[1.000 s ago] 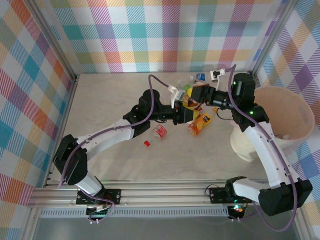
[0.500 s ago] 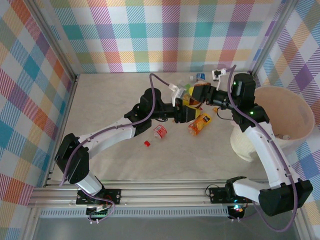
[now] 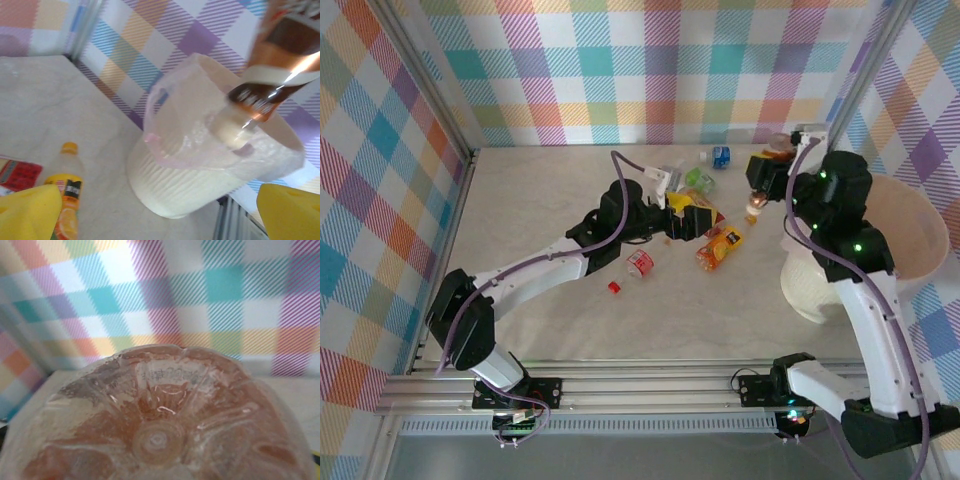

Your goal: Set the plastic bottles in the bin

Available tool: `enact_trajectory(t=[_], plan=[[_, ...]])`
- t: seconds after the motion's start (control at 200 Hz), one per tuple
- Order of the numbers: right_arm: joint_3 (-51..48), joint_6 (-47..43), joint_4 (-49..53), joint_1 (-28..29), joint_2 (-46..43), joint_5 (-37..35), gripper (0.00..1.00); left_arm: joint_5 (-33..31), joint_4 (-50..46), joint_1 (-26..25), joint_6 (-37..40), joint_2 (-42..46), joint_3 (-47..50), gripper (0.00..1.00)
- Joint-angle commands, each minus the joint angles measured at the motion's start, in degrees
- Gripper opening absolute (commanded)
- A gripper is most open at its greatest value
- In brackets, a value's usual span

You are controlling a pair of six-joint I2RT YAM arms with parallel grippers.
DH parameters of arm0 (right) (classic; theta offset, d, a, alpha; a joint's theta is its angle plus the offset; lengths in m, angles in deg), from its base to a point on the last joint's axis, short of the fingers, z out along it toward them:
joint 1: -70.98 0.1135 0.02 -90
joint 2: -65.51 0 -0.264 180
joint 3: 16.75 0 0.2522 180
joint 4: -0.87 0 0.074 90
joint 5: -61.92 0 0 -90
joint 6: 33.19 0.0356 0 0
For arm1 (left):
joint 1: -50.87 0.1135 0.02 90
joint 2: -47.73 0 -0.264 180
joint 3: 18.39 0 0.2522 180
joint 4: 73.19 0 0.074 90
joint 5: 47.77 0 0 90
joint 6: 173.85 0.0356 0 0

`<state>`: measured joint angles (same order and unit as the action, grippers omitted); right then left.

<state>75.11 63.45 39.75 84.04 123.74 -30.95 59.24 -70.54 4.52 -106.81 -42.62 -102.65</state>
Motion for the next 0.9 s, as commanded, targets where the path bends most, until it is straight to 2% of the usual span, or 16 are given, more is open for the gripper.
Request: enact_trajectory(t=[0.0,0.06,0.125,0.305,0.435,0.56,0.695,0.895], plan=[[1.77,-11.69,-5.68,-0.96,-1.67,-16.65,0.40,-8.11,-0.64,0.29,-0.83,2.32,1.52,1.00],[0.80,-17.04,-8.45,-2.57,-1.72,-21.74,0.40,-10.66,-0.58,0.29,-1.44,2.43,2.15,1.00],[-0.47,-19.20,-9.80,-5.81,-1.79,-23.91,0.40,-12.98,-0.82,0.29,-1.95,2.29,2.60,1.00],[-6.22,-17.86,-13.76,-17.92,-3.99,-24.13,0.41,-18.73,-2.68,0.22,-3.66,1.75,2.67,1.00],[-10.62,-17.83,-17.59,-23.57,-5.85,-24.04,0.41,-22.85,-5.31,0.25,-4.85,1.33,2.30,1.00],[-16.17,-18.24,-23.59,-28.88,-7.25,-24.86,0.41,-23.82,-7.67,0.25,-5.29,0.97,1.49,1.00],[-22.39,-19.28,-30.91,-32.54,-8.02,-21.26,0.42,-24.29,-9.39,0.25,-5.78,0.33,0.60,1.00],[-28.57,-18.86,-41.13,-34.87,-5.15,-22.49,0.43,-24.32,-11.61,0.28,-6.29,-0.95,-1.48,1.00]])
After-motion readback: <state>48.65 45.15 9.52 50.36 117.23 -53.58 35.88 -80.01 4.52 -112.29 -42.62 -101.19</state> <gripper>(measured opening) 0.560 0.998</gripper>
